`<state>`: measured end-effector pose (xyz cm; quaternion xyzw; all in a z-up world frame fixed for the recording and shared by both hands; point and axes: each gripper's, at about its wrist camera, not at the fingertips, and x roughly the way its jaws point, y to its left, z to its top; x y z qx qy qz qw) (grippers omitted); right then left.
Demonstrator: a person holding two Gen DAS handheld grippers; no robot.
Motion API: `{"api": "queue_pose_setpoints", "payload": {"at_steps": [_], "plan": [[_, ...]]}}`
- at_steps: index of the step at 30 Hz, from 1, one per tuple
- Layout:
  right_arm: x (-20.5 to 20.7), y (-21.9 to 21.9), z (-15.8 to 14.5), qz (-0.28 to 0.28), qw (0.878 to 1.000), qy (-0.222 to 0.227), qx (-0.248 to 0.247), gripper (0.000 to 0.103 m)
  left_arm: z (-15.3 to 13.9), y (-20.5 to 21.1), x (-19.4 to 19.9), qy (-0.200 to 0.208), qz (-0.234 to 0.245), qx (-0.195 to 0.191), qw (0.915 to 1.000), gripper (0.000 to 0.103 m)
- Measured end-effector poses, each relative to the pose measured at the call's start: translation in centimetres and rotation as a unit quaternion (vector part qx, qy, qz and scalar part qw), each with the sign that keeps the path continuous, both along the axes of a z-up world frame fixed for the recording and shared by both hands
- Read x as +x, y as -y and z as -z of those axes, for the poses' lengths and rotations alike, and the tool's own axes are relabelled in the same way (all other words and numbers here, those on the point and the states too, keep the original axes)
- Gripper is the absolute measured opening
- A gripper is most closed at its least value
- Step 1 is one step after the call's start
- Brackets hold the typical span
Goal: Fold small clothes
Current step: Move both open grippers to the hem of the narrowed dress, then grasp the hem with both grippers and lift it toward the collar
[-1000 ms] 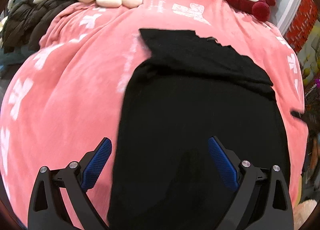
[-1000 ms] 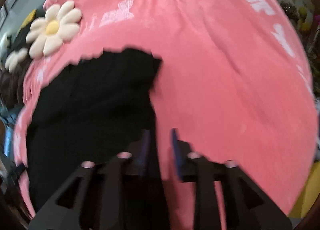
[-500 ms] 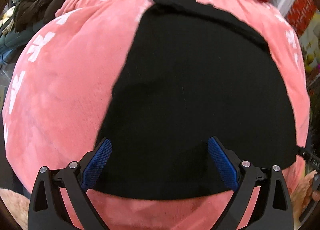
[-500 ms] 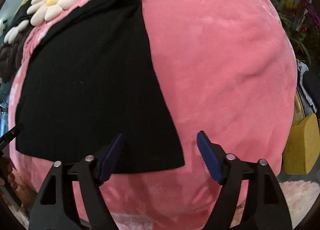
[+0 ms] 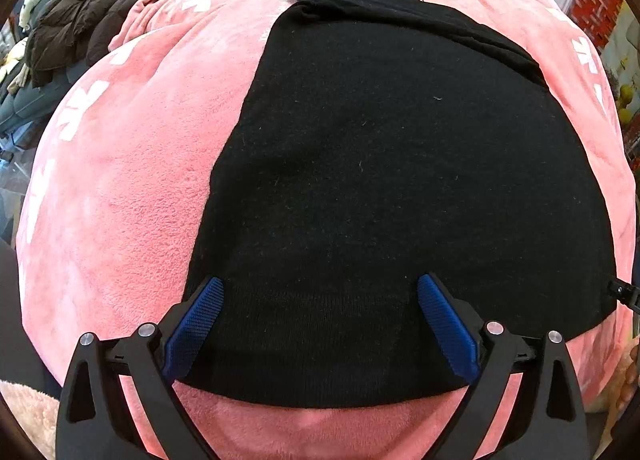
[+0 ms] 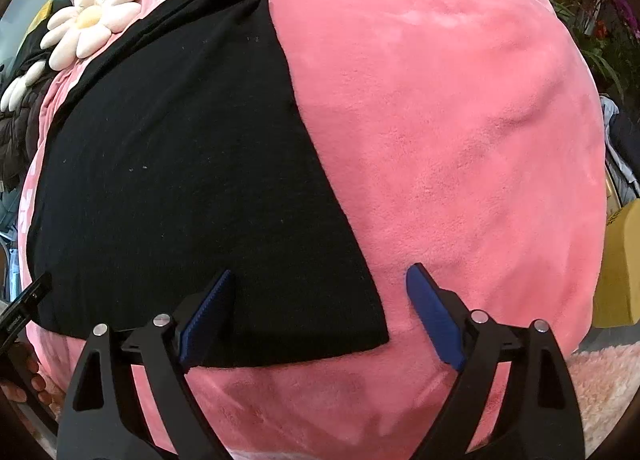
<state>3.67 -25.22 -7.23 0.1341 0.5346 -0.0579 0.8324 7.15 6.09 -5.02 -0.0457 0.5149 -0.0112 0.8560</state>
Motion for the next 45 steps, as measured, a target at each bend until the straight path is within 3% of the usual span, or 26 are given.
{"api": "queue_pose_setpoints", "payload": {"at_steps": [4,7,8,9,10,11,12,13,14,16,24,30,33,35,36,37,40,42,45], "plan": [[0.0,0.1,-0.1,-0.005,1.000,0.006,0.012,0.081,0.0,0.2,-0.1,0.002,0.001,-0.003,1.0000,0.094],[-0.6,-0.4,-0.6,-0.031,0.999,0.015,0.013,0.058,-0.2,0.2,-0.4,0.005,0.014,-0.009,0.9998,0.083],[-0.6,-0.7,-0.8,-0.040,0.999,0.017,0.017,0.045,-0.4,0.3,-0.4,0.007,0.022,-0.013,0.9997,0.078],[-0.5,-0.9,-0.9,-0.046,0.999,0.018,0.022,0.029,-0.6,0.3,-0.5,0.007,0.028,-0.016,0.9995,0.067],[-0.5,-1.0,-1.0,-0.051,0.998,0.018,0.035,0.021,-0.8,0.3,-0.7,0.007,0.033,-0.020,0.9992,0.054],[-0.5,-0.9,-1.1,-0.051,0.997,0.018,0.046,0.011,-1.0,0.3,-0.8,0.005,0.036,-0.027,0.9990,0.047],[-0.6,-0.8,-1.2,-0.049,0.997,0.019,0.057,0.008,-1.2,0.0,-0.8,0.002,0.035,-0.039,0.9986,0.031],[-0.7,-0.5,-1.4,-0.045,0.996,0.020,0.073,0.008,-1.3,-0.3,-0.9,-0.001,0.035,-0.060,0.9976,0.005],[-0.8,-0.1,-1.6,-0.040,0.995,0.023,0.087,0.007,-1.5,-0.9,-0.9,-0.009,0.031,-0.092,0.9953,0.003],[-1.2,0.7,-2.3,-0.031,0.993,0.034,0.105,0.007,-2.3,-1.6,-1.3,-0.002,0.025,-0.131,0.9911,0.003],[-4.2,2.8,-6.5,-0.018,0.988,0.060,0.139,0.006,-6.9,-1.7,-4.6,0.023,0.039,-0.152,0.9873,0.002],[-8.0,3.6,-7.8,-0.032,0.992,0.031,0.118,0.006,-8.3,-1.6,-8.4,-0.022,0.037,-0.169,0.9846,0.003],[-8.4,3.5,-6.5,-0.040,0.995,-0.009,0.095,0.006,-7.4,-1.2,-9.4,-0.050,0.028,-0.139,0.9886,0.005],[-7.8,3.3,-5.7,-0.040,0.996,-0.026,0.081,0.007,-6.7,-1.8,-9.4,-0.055,-0.015,-0.138,0.9887,0.023],[-7.6,3.3,-5.2,-0.045,0.995,-0.037,0.080,0.009,-6.6,-2.4,-9.1,-0.055,-0.040,-0.152,0.9860,0.044],[-7.3,3.2,-4.8,-0.037,0.996,-0.044,0.074,0.010,-6.3,-3.0,-9.1,-0.053,-0.062,-0.163,0.9833,0.049],[-6.6,2.9,-4.7,-0.030,0.996,-0.043,0.071,0.016,-5.3,-3.9,-8.5,-0.059,-0.090,-0.176,0.9785,0.049],[-6.5,2.9,-4.5,-0.026,0.997,-0.043,0.063,0.036,-4.3,-4.2,-8.5,-0.069,-0.093,-0.175,0.9777,0.049],[-6.0,3.4,-4.0,-0.022,0.997,-0.046,0.064,0.045,-2.5,-3.7,-8.2,-0.088,-0.084,-0.199,0.9725,0.049]]}}
